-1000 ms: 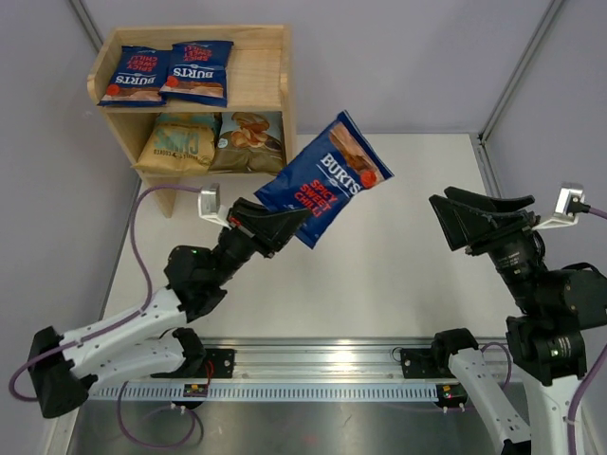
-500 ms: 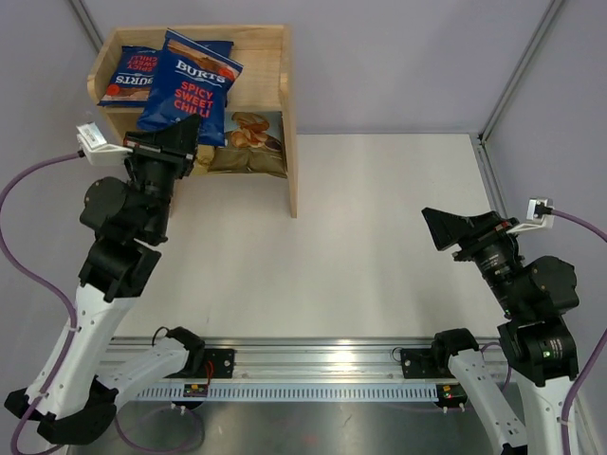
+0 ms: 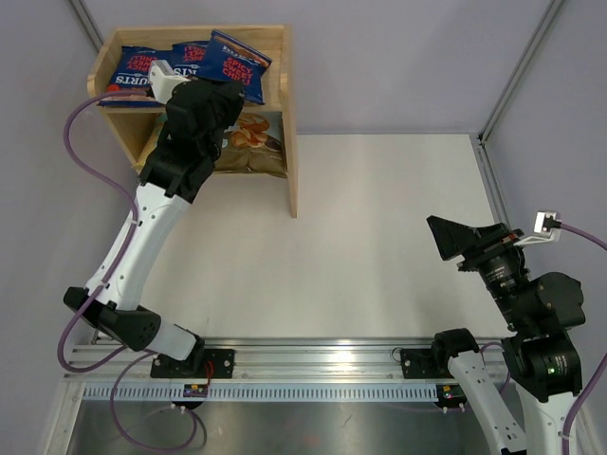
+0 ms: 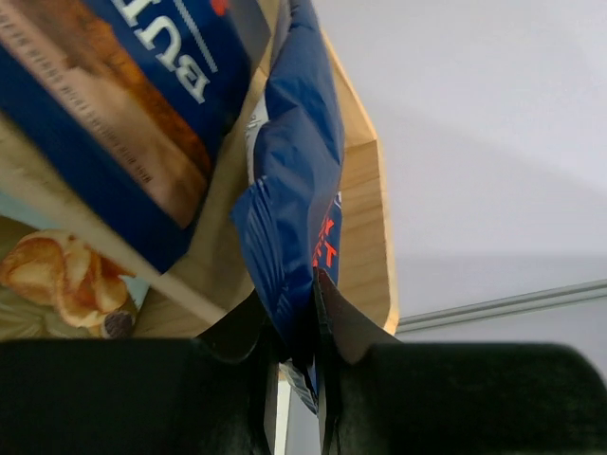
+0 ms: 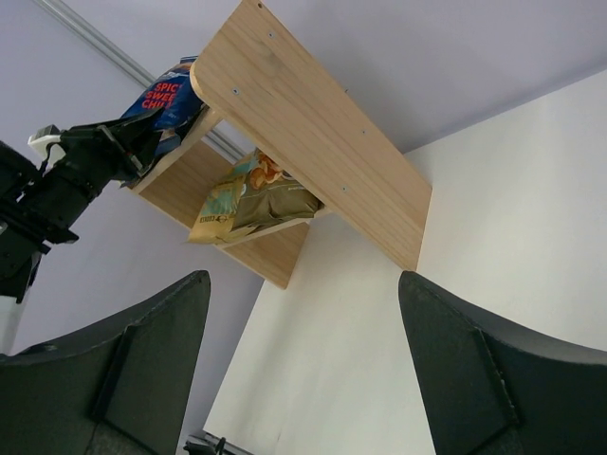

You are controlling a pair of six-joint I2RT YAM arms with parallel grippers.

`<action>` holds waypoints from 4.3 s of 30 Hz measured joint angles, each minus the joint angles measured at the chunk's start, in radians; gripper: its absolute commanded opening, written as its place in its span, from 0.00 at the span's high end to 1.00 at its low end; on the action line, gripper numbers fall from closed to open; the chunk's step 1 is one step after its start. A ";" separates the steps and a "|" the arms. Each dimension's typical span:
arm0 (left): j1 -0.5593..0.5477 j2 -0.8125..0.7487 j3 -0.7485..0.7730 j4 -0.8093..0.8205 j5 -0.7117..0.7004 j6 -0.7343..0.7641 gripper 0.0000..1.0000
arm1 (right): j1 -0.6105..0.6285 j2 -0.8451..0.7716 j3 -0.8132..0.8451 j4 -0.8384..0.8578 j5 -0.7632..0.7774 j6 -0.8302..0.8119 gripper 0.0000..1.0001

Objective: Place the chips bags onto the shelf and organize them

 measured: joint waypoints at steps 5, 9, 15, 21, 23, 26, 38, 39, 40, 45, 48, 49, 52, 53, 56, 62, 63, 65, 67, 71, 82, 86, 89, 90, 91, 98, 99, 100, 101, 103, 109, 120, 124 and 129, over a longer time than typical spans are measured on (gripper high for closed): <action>0.000 0.090 0.122 -0.032 0.001 -0.028 1.00 | 0.000 -0.002 0.000 -0.002 -0.003 0.010 0.12; -0.002 0.119 0.145 -0.044 0.001 -0.061 1.00 | 0.000 -0.003 -0.002 -0.002 -0.012 0.025 0.12; -0.036 0.169 0.186 -0.078 -0.008 -0.095 1.00 | 0.000 -0.017 -0.013 -0.003 -0.019 0.038 0.12; -0.055 0.186 0.222 -0.111 -0.024 -0.103 0.71 | 0.000 -0.028 -0.016 -0.009 -0.019 0.043 0.12; -0.058 0.187 0.226 -0.127 -0.025 -0.100 0.64 | 0.000 -0.031 -0.016 -0.015 -0.019 0.043 0.12; -0.066 0.202 0.265 -0.175 -0.025 -0.090 0.52 | 0.000 -0.034 -0.016 -0.028 -0.019 0.043 0.11; -0.062 0.257 0.454 -0.375 -0.043 0.040 0.25 | 0.000 -0.034 -0.014 -0.053 -0.034 0.042 0.12; -0.056 0.258 0.462 -0.391 -0.043 0.050 0.27 | 0.000 -0.034 -0.013 -0.054 -0.037 0.042 0.12; -0.049 0.258 0.467 -0.404 -0.042 0.056 0.28 | 0.000 -0.034 -0.010 -0.055 -0.041 0.042 0.11; -0.004 0.258 0.477 -0.440 -0.041 0.097 0.47 | 0.000 -0.034 -0.002 -0.055 -0.045 0.040 0.11; 0.016 0.257 0.477 -0.449 -0.035 0.117 0.61 | 0.000 -0.034 -0.002 -0.056 -0.045 0.039 0.11; 0.019 0.257 0.477 -0.451 -0.034 0.124 0.64 | 0.000 -0.034 -0.002 -0.056 -0.045 0.040 0.11; 0.027 0.257 0.477 -0.451 -0.023 0.135 0.77 | 0.000 -0.034 -0.002 -0.056 -0.045 0.040 0.11; 0.031 0.257 0.477 -0.451 -0.018 0.137 0.82 | 0.000 -0.034 -0.002 -0.055 -0.045 0.040 0.11; 0.039 0.257 0.477 -0.451 0.003 0.137 0.86 | 0.000 -0.034 -0.002 -0.055 -0.045 0.040 0.11; 0.060 0.279 0.521 -0.453 0.052 0.134 0.89 | 0.000 -0.034 -0.002 -0.056 -0.045 0.039 0.11; 0.066 0.291 0.541 -0.454 0.063 0.134 0.90 | 0.000 -0.034 -0.003 -0.056 -0.045 0.039 0.11; 0.080 0.319 0.579 -0.454 0.085 0.132 0.90 | 0.000 -0.034 -0.003 -0.056 -0.045 0.039 0.11; 0.093 0.337 0.591 -0.453 0.103 0.129 0.89 | 0.000 -0.034 -0.003 -0.057 -0.045 0.038 0.11; 0.106 0.349 0.574 -0.455 0.126 0.127 0.75 | 0.000 -0.034 -0.003 -0.059 -0.045 0.033 0.11; 0.107 0.279 0.569 -0.472 0.121 0.203 0.23 | 0.000 0.025 -0.002 -0.106 -0.073 -0.011 0.11; 0.124 0.220 0.575 -0.486 0.108 0.270 0.17 | 0.000 0.072 -0.002 -0.119 -0.085 -0.047 0.11; 0.146 0.180 0.582 -0.488 0.113 0.315 0.12 | 0.000 0.107 0.000 -0.138 -0.096 -0.090 0.10; 0.153 0.168 0.587 -0.487 0.119 0.334 0.01 | 0.000 0.122 0.003 -0.147 -0.098 -0.109 0.10; 0.159 0.156 0.592 -0.487 0.122 0.358 0.01 | 0.000 0.138 0.007 -0.158 -0.098 -0.129 0.09; 0.166 -0.066 0.381 -0.451 0.212 0.537 0.01 | 0.000 0.200 0.051 -0.248 0.008 -0.305 0.01; 0.165 -0.137 0.285 -0.435 0.218 0.566 0.01 | 0.000 0.196 0.054 -0.255 0.025 -0.325 0.01; 0.165 -0.217 0.176 -0.415 0.220 0.593 0.01 | 0.000 0.190 0.055 -0.265 0.045 -0.348 0.01; 0.165 -0.295 0.079 -0.414 0.222 0.620 0.01 | 0.000 0.182 0.058 -0.275 0.064 -0.370 0.00; 0.166 -0.435 -0.100 -0.404 0.222 0.672 0.01 | 0.000 0.169 0.067 -0.298 0.088 -0.412 0.00; 0.166 -0.764 -0.470 -0.428 0.225 0.809 0.01 | 0.000 0.169 0.138 -0.375 0.116 -0.483 0.01; 0.166 -1.027 -0.742 -0.542 0.245 0.878 0.01 | 0.000 0.181 0.162 -0.415 0.124 -0.512 0.01; 0.166 -1.125 -0.757 -0.576 0.246 0.878 0.01 | 0.000 0.181 0.158 -0.419 0.146 -0.514 0.01; 0.166 -1.231 -0.758 -0.573 0.263 0.885 0.01 | 0.000 0.181 0.158 -0.425 0.166 -0.518 0.00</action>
